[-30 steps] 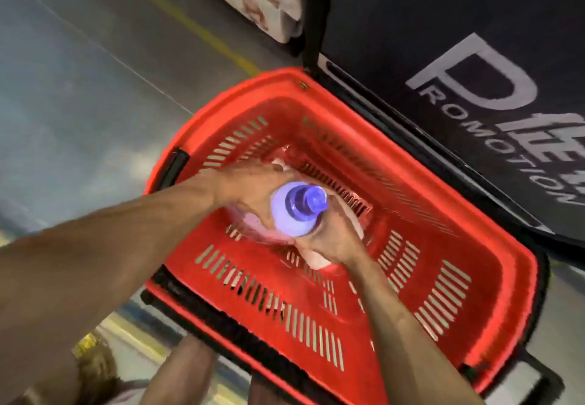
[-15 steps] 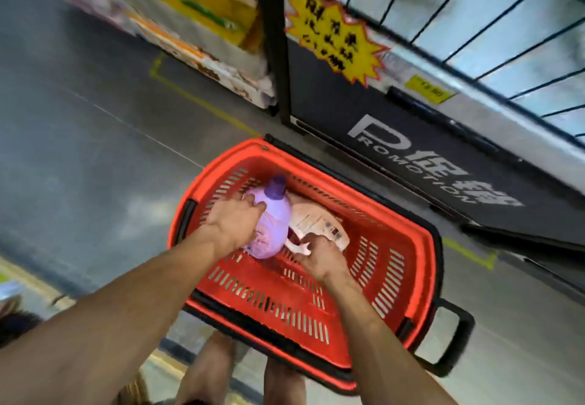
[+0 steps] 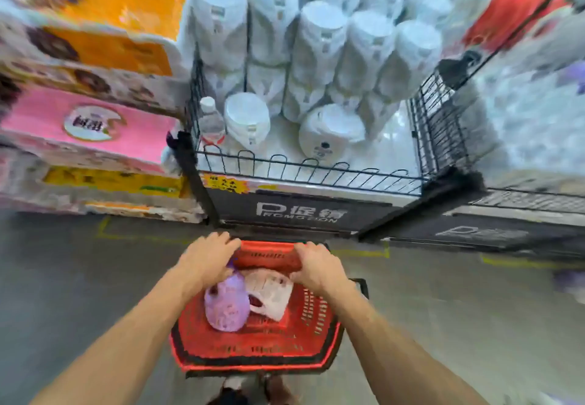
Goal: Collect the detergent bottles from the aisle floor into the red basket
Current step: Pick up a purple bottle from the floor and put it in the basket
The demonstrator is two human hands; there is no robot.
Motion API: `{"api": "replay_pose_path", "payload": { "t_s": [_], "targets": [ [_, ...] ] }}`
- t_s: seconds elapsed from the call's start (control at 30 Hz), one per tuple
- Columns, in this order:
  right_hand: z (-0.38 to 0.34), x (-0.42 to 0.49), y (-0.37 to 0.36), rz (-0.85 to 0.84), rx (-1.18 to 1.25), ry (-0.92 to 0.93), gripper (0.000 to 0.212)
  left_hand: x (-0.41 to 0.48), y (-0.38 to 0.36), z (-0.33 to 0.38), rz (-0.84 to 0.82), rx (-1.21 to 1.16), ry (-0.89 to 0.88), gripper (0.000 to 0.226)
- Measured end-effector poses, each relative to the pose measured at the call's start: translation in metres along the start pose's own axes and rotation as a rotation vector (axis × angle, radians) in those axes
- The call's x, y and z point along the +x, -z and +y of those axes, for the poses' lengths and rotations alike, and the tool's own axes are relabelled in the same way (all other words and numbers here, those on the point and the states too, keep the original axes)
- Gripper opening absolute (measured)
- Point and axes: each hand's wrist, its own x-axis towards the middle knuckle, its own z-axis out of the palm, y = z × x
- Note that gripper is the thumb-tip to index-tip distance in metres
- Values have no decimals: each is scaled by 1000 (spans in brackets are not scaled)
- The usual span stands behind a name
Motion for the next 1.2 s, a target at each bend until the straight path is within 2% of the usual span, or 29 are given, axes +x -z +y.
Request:
{"api": "replay_pose_path", "payload": {
  "t_s": [0.27, 0.53, 0.73, 0.9, 1.03, 1.2],
  "targets": [
    [77, -138, 88, 184, -22, -263, 56, 0, 142, 103, 156, 152, -278, 60],
    [217, -287, 126, 343, 81, -571, 62, 6, 245, 311, 334, 316, -607, 55],
    [349, -430, 100, 388, 190, -848, 61, -8, 273, 482, 391, 405, -793, 63],
    [429, -525, 72, 335, 287, -1060, 59, -22, 285, 595, 478, 423, -847, 56],
    [484, -573, 67, 364, 314, -1168, 57, -15, 303, 661, 518, 436, -882, 58],
    [545, -585, 74, 422, 350, -1225, 56, 28, 323, 729, 513, 454, -920, 57]
  ]
}}
